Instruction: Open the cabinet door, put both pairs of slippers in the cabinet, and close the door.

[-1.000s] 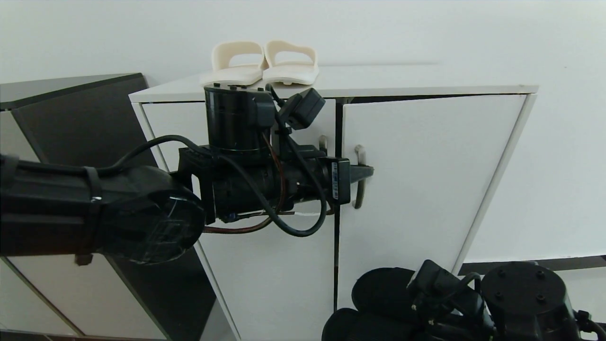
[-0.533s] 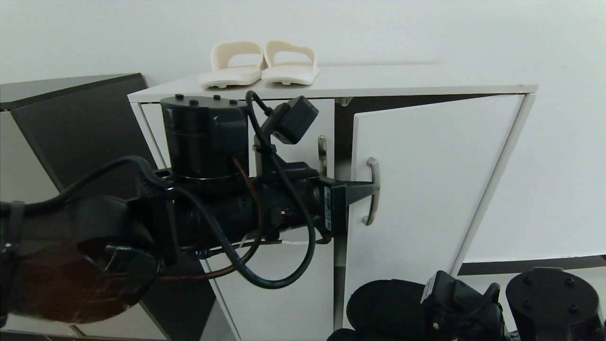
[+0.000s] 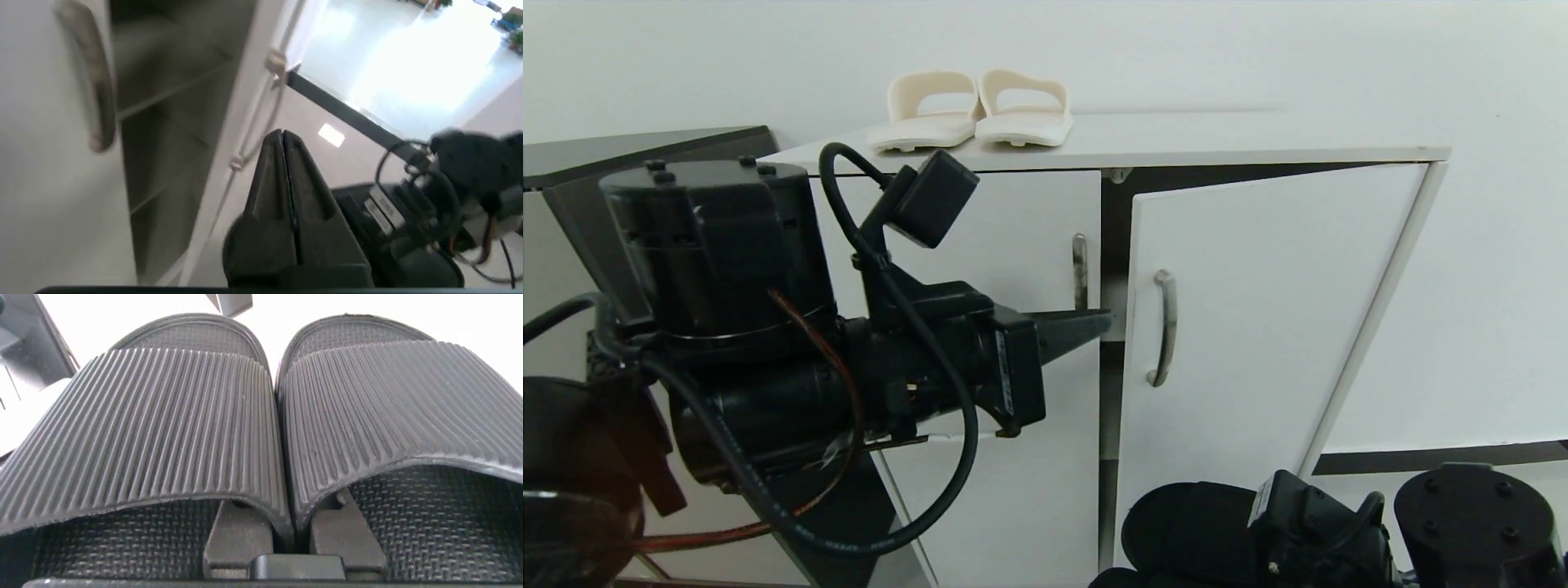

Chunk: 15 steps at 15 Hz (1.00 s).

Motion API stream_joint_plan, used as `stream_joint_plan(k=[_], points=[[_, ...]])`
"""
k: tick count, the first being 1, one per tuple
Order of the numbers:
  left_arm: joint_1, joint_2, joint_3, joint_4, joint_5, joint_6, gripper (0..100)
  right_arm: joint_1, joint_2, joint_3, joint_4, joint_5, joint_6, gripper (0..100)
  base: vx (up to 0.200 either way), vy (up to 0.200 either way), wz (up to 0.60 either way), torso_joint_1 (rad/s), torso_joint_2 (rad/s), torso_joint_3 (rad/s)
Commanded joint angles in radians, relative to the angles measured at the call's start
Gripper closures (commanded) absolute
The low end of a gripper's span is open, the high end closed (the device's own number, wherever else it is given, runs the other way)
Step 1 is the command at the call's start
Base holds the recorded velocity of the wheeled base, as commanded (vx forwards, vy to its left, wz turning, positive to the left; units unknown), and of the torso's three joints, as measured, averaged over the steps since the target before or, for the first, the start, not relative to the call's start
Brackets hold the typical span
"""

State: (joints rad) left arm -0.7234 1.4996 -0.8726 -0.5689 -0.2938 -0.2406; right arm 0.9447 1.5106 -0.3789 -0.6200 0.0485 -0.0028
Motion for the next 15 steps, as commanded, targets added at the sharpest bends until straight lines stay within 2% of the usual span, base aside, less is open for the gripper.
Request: stream_joint_plan(k=[1, 4, 7, 13, 14, 15], points=[[0.036, 0.057, -0.054, 0.000, 0.012, -0.002, 100, 0.000, 0.003, 0.000, -0.001, 0.001, 0.000, 100, 0.000, 0.000, 0.00, 0.000, 0.00, 0.000], [0.070, 0.186, -0.190, 0.000, 0.019, -0.005, 100, 0.000, 0.005, 0.000, 0.000, 0.001, 0.000, 100, 0.000, 0.000, 0.00, 0.000, 0.00, 0.000], [0.065, 0.231, -0.255, 0.001, 0.013, -0.003, 100, 0.000, 0.006, 0.000, 0.000, 0.001, 0.000, 100, 0.000, 0.000, 0.00, 0.000, 0.00, 0.000], [0.058, 0.254, -0.289, 0.000, 0.005, 0.001, 100, 0.013, 0.005, 0.002, 0.008, 0.004, 0.000, 100, 0.000, 0.000, 0.00, 0.000, 0.00, 0.000], [0.058, 0.254, -0.284, 0.000, 0.005, 0.003, 100, 0.023, 0.005, 0.008, 0.009, 0.004, 0.003, 100, -0.200, 0.000, 0.00, 0.002, 0.00, 0.002], [0.033, 0.246, -0.267, 0.000, 0.005, 0.014, 100, 0.048, 0.008, 0.028, 0.009, 0.004, 0.003, 100, -0.200, 0.000, 0.00, 0.007, 0.00, 0.002]])
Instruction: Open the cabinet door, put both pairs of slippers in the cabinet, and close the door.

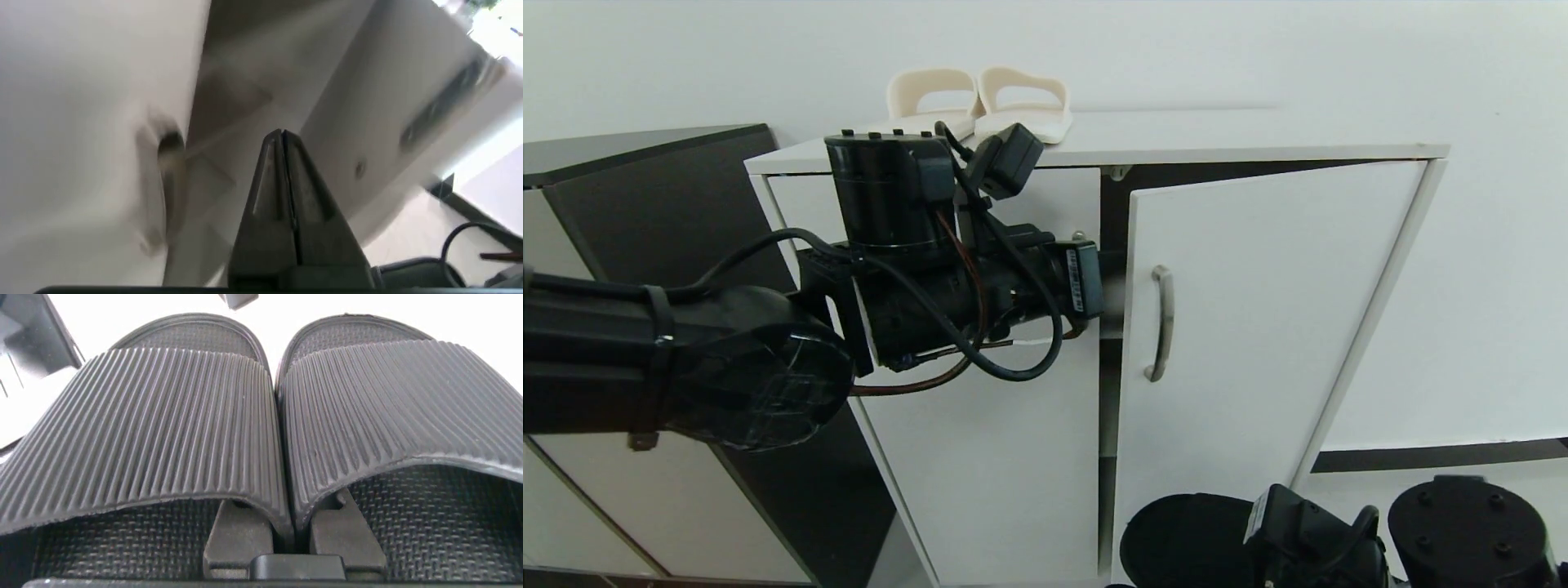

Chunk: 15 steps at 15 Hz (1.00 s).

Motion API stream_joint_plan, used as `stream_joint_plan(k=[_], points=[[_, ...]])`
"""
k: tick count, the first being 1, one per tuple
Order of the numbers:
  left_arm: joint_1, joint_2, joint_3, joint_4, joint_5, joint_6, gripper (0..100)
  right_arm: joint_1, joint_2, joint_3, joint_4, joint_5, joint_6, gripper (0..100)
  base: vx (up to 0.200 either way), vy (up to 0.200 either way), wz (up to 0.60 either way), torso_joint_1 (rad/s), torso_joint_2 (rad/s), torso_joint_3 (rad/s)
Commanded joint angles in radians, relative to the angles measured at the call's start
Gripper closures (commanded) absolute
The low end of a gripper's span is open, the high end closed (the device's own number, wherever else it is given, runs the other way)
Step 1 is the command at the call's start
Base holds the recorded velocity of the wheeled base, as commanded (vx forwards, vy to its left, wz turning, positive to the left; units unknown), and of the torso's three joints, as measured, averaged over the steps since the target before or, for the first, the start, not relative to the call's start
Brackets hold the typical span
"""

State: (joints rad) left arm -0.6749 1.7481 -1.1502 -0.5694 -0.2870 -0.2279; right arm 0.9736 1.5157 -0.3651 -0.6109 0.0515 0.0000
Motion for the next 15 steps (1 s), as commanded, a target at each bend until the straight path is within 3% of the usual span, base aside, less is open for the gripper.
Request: stream_joint_plan(k=[1, 2, 4, 5, 7, 9, 12, 13, 14, 15], points=[[-0.040, -0.021, 0.029, -0.001, -0.003, 0.024, 100, 0.042, 0.006, 0.029, 0.000, 0.001, 0.002, 100, -0.200, 0.000, 0.00, 0.007, 0.00, -0.002], [-0.058, -0.030, 0.037, -0.003, -0.003, 0.036, 100, 0.056, 0.004, 0.038, -0.001, 0.001, 0.003, 100, -0.200, 0.000, 0.00, -0.002, 0.00, 0.002], [-0.175, -0.064, 0.069, -0.003, -0.031, 0.065, 100, 0.119, -0.009, 0.068, -0.009, -0.001, 0.008, 100, -0.200, 0.000, 0.00, 0.002, 0.00, 0.005], [-0.204, -0.064, 0.069, -0.004, -0.031, 0.076, 100, 0.128, -0.017, 0.068, -0.009, -0.001, 0.008, 100, -0.200, 0.000, 0.00, 0.007, 0.00, 0.002], [-0.210, -0.064, 0.072, -0.004, -0.029, 0.099, 100, 0.128, -0.014, 0.058, -0.010, -0.001, 0.009, 100, -0.200, 0.000, 0.00, 0.002, 0.01, -0.002], [-0.117, -0.105, 0.126, -0.035, -0.027, 0.099, 100, 0.085, 0.026, -0.040, -0.010, -0.051, 0.086, 100, 0.000, 0.000, 0.00, 0.000, 0.00, 0.000], [0.038, -0.306, 0.276, -0.058, 0.012, 0.097, 100, 0.039, 0.169, -0.209, -0.009, -0.367, 0.268, 100, 0.000, 0.000, 0.00, 0.000, 0.00, 0.000], [0.097, -0.409, 0.349, -0.035, 0.066, 0.099, 100, 0.004, 0.227, -0.256, -0.009, -0.478, 0.279, 100, 0.000, 0.000, 0.00, 0.000, 0.00, 0.000], [0.120, -0.463, 0.380, -0.012, 0.097, 0.096, 100, -0.015, 0.251, -0.276, -0.009, -0.527, 0.279, 100, 0.000, 0.000, 0.00, 0.000, 0.00, 0.000], [0.222, -0.576, 0.465, 0.055, 0.164, 0.074, 100, -0.064, 0.300, -0.336, -0.009, -0.613, 0.279, 100, 0.000, 0.000, 0.00, 0.000, 0.00, 0.000]])
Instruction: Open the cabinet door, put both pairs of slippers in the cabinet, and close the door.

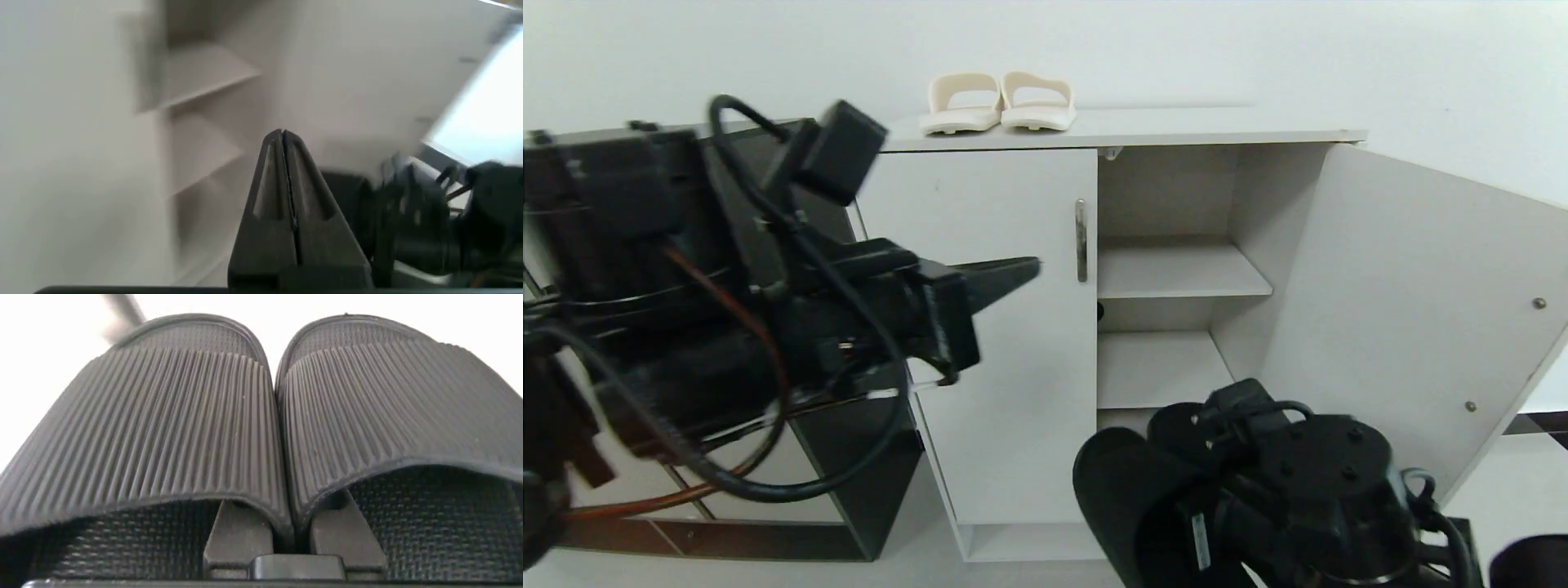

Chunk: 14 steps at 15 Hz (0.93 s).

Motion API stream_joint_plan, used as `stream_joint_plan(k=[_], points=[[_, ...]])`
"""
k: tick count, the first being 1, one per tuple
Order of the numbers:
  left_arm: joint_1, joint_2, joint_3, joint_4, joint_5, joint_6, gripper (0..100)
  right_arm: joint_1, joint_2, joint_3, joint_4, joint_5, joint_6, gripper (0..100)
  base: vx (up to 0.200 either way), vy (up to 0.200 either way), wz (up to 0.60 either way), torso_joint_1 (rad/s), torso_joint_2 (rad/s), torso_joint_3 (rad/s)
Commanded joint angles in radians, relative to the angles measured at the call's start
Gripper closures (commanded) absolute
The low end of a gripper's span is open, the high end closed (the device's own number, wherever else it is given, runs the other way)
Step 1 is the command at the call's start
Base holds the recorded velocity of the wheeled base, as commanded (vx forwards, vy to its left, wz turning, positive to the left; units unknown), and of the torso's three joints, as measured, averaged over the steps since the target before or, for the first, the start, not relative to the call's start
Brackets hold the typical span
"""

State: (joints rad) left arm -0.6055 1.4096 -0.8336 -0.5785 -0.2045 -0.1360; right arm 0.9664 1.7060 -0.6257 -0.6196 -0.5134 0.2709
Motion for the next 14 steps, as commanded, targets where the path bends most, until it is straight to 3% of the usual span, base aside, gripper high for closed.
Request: stream_joint_plan(k=[1, 3, 4, 5, 7, 8, 9, 11, 13, 14], points=[[0.205, -0.305, 0.194, 0.068, 0.114, -0.014, 100, -0.077, 0.123, -0.091, 0.000, -0.066, 0.008, 100, 0.000, 0.000, 0.00, 0.000, 0.00, 0.000], [0.262, -0.503, 0.286, 0.085, 0.224, -0.010, 100, -0.092, 0.127, -0.095, -0.002, -0.076, 0.007, 100, 0.000, 0.000, 0.00, 0.000, 0.00, 0.000], [0.288, -0.682, 0.357, 0.157, 0.373, 0.029, 100, -0.094, 0.126, -0.092, -0.002, -0.089, 0.004, 100, 0.000, 0.000, 0.00, 0.000, 0.00, 0.000], [0.362, -0.814, 0.416, 0.270, 0.447, 0.076, 100, -0.094, 0.126, -0.091, -0.002, -0.108, 0.004, 100, 0.000, 0.000, 0.00, 0.000, 0.00, 0.000], [0.575, -1.069, 0.519, 0.491, 0.455, 0.095, 100, -0.094, 0.124, -0.091, -0.002, -0.125, 0.002, 100, 0.000, 0.000, 0.00, 0.000, 0.00, 0.000], [0.627, -1.155, 0.556, 0.559, 0.453, 0.098, 100, -0.094, 0.126, -0.089, -0.002, -0.125, 0.002, 100, 0.000, 0.000, 0.00, 0.000, 0.00, 0.000], [0.647, -1.268, 0.617, 0.631, 0.435, 0.107, 100, -0.094, 0.127, -0.089, -0.002, -0.125, 0.002, 100, 0.000, 0.000, 0.00, 0.000, 0.00, 0.000], [0.619, -1.383, 0.720, 0.649, 0.356, 0.110, 100, -0.094, 0.129, -0.089, -0.002, -0.123, 0.004, 100, 0.000, 0.000, 0.00, 0.000, 0.00, 0.000], [0.604, -1.410, 0.792, 0.640, 0.321, 0.113, 100, -0.094, 0.132, -0.089, -0.002, -0.123, 0.004, 100, 0.000, 0.000, 0.00, 0.000, 0.00, 0.000], [0.604, -1.410, 0.823, 0.557, 0.241, 0.110, 100, -0.094, 0.139, -0.089, -0.002, -0.123, 0.005, 100, 0.000, 0.000, 0.00, 0.000, 0.00, 0.000]])
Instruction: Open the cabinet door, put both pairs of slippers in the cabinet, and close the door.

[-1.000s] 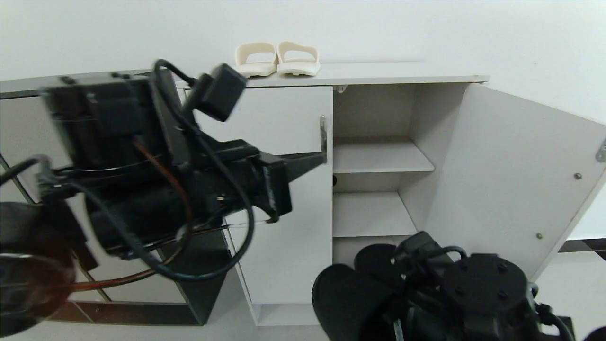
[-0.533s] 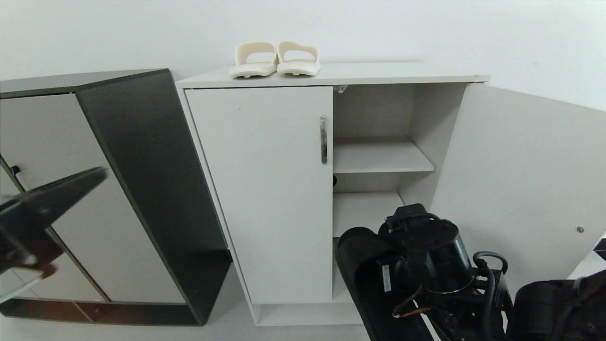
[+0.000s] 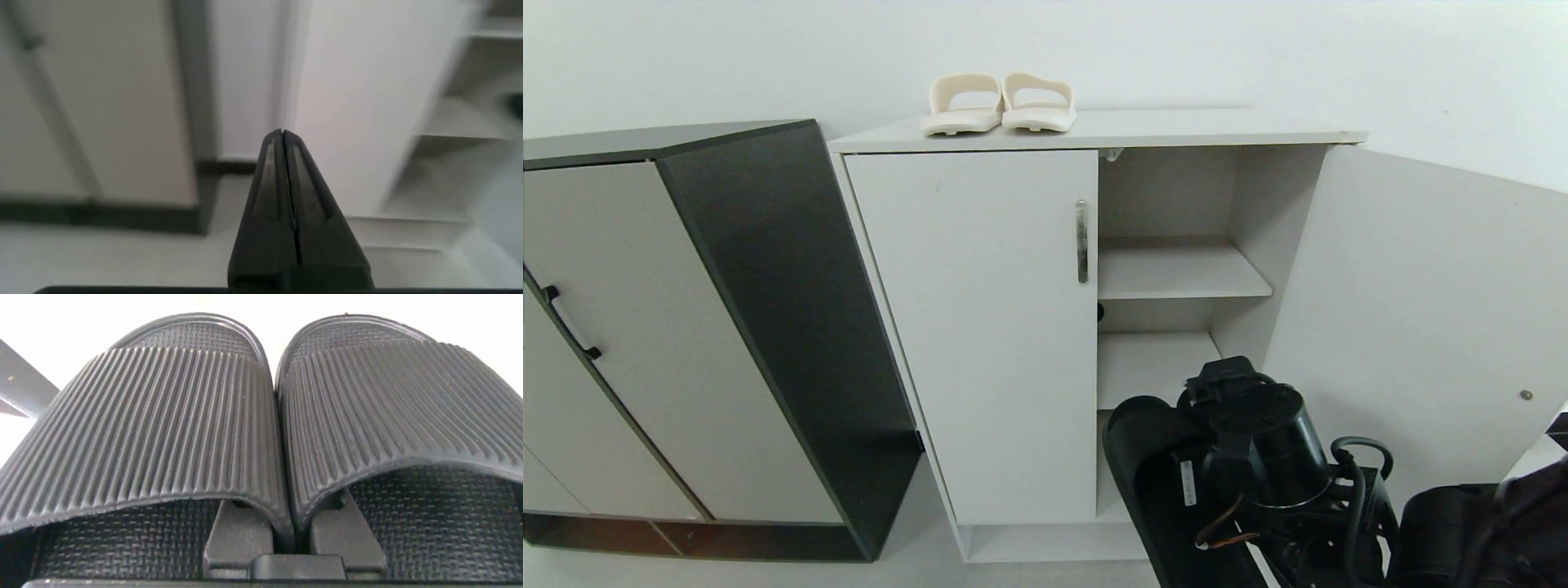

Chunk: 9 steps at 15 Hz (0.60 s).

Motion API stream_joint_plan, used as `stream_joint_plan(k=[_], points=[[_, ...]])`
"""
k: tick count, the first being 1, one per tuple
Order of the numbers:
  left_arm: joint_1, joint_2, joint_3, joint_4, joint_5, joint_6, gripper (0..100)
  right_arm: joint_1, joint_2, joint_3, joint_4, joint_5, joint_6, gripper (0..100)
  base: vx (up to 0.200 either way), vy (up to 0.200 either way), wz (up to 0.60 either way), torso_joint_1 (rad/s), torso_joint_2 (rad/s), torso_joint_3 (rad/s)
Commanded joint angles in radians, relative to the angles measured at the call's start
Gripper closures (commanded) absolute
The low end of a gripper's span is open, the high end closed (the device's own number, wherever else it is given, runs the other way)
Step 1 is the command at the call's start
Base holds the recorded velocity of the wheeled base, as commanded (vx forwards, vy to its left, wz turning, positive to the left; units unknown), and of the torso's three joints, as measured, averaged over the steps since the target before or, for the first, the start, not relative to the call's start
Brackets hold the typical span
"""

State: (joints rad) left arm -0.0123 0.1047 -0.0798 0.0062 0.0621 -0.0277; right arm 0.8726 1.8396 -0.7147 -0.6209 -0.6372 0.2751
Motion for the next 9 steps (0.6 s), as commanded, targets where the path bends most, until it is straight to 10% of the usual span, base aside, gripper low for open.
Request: stream_joint_plan(k=[1, 4, 6, 9], points=[[0.011, -0.105, 0.077, -0.037, -0.107, 0.003, 100, 0.000, 0.007, 0.000, -0.002, 0.004, 0.001, 100, 0.000, 0.000, 0.00, 0.000, 0.00, 0.000], [0.011, -0.102, 0.072, -0.020, -0.136, 0.045, 100, 0.000, 0.012, 0.000, -0.040, 0.004, -0.001, 100, 0.000, 0.000, 0.00, 0.000, 0.00, 0.000], [0.011, -0.103, 0.078, -0.003, 0.058, 0.037, 100, 0.000, 0.012, 0.003, -0.054, 0.004, -0.005, 100, 0.000, 0.000, 0.00, 0.000, 0.00, 0.000], [0.011, -0.103, 0.080, -0.005, -0.039, 0.046, 100, -0.003, 0.040, 0.001, -0.069, 0.004, -0.002, 100, 0.000, 0.000, 0.00, 0.000, 0.00, 0.000]])
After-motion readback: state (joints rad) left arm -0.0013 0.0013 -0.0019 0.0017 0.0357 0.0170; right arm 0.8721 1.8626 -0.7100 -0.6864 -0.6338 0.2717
